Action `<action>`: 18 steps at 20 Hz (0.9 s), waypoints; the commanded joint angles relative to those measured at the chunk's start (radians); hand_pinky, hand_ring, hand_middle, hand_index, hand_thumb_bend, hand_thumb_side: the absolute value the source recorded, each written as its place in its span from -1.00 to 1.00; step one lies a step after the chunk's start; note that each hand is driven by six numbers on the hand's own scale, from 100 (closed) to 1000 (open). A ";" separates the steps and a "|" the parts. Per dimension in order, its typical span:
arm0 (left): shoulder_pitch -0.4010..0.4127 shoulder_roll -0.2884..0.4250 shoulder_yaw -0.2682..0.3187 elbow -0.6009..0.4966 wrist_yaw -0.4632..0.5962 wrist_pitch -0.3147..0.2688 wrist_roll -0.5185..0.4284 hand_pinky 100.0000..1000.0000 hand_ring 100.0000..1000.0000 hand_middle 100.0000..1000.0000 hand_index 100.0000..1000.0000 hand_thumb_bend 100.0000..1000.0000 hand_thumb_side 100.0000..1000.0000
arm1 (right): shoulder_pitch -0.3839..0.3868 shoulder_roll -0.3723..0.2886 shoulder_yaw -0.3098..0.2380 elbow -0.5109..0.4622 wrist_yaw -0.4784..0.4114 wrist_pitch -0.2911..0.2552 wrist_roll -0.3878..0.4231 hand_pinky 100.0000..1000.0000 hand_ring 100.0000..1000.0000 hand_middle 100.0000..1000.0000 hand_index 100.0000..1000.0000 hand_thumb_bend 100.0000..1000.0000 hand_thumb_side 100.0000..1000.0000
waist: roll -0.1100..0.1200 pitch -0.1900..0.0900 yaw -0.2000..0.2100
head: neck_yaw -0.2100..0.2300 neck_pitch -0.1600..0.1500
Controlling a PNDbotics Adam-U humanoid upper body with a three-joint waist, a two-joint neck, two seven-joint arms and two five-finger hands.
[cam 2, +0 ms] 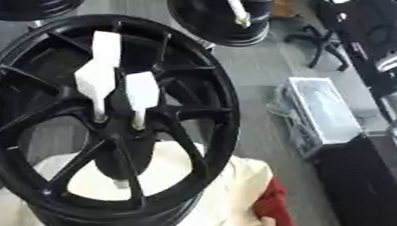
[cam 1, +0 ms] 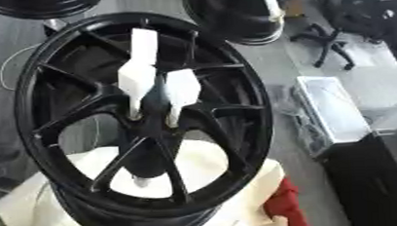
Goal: Pull the pin out of the wheel hub.
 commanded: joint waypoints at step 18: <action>0.008 0.034 0.047 -0.032 0.000 -0.031 0.038 0.61 1.00 0.85 0.48 -0.98 0.73 | 0.642 -0.104 -0.379 0.161 0.031 0.010 -0.417 0.44 0.09 -0.07 0.28 -1.00 -1.00 | 0.029 0.020 -0.052 | 0.056 -0.001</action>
